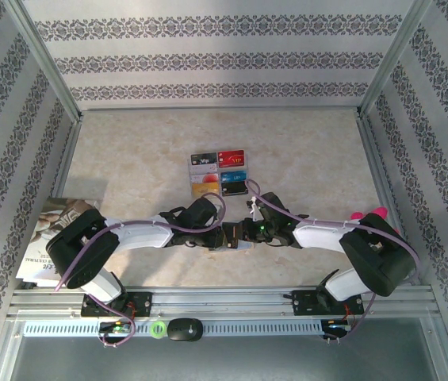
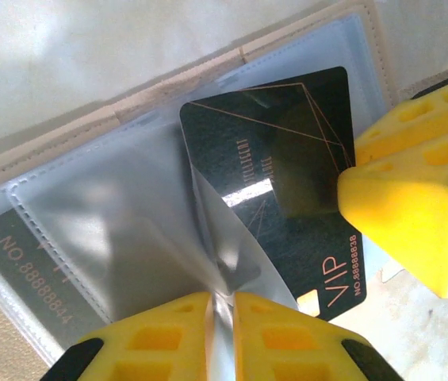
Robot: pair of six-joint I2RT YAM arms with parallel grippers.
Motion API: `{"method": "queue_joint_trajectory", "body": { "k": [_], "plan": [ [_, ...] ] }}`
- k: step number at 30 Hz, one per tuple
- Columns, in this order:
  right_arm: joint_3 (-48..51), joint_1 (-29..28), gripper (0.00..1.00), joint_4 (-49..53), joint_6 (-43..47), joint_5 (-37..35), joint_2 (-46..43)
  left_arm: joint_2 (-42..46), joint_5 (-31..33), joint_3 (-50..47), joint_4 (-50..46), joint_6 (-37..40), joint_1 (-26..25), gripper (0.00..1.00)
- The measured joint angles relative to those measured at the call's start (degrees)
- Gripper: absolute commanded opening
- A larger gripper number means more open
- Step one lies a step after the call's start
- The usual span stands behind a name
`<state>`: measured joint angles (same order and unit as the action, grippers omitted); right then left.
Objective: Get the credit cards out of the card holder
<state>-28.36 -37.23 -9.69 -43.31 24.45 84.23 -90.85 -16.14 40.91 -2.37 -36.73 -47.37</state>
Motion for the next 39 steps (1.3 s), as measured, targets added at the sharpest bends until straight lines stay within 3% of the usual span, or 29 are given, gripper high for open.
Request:
{"method": "queue_joint_trajectory", "body": {
  "k": [3,6,12,16,23,28,33,39],
  "plan": [
    [0.00,0.02,0.22,-1.25,-0.26,1.14,1.09,-0.17,-0.57,0.00,0.20,0.09,0.24,0.15],
    [0.00,0.02,0.11,-2.62,-0.94,1.90,1.95,-0.22,-0.61,0.00,0.24,0.09,0.26,0.16],
    [1.07,0.81,0.00,-2.73,-1.25,1.31,-1.07,0.26,-1.66,-0.28,0.74,0.04,0.70,0.26],
    [2.32,1.77,0.00,-0.31,-0.85,-1.20,-6.47,0.92,-2.14,-0.87,1.29,0.07,1.36,0.32],
    [3.08,1.97,0.00,5.66,1.73,-4.85,-15.17,2.97,-1.70,-0.94,1.03,0.48,2.34,0.54],
    [3.08,3.43,0.00,7.48,4.98,-5.11,-21.55,10.86,-1.66,-1.03,0.76,1.86,3.63,0.65],
    [2.97,5.79,0.00,4.98,7.34,-0.94,-27.04,18.93,-7.48,-4.37,9.31,1.68,8.15,0.66],
    [3.06,8.68,0.00,-3.89,6.03,7.65,-28.26,20.76,-14.99,-10.29,22.51,-2.01,12.66,0.53]
  ]
}}
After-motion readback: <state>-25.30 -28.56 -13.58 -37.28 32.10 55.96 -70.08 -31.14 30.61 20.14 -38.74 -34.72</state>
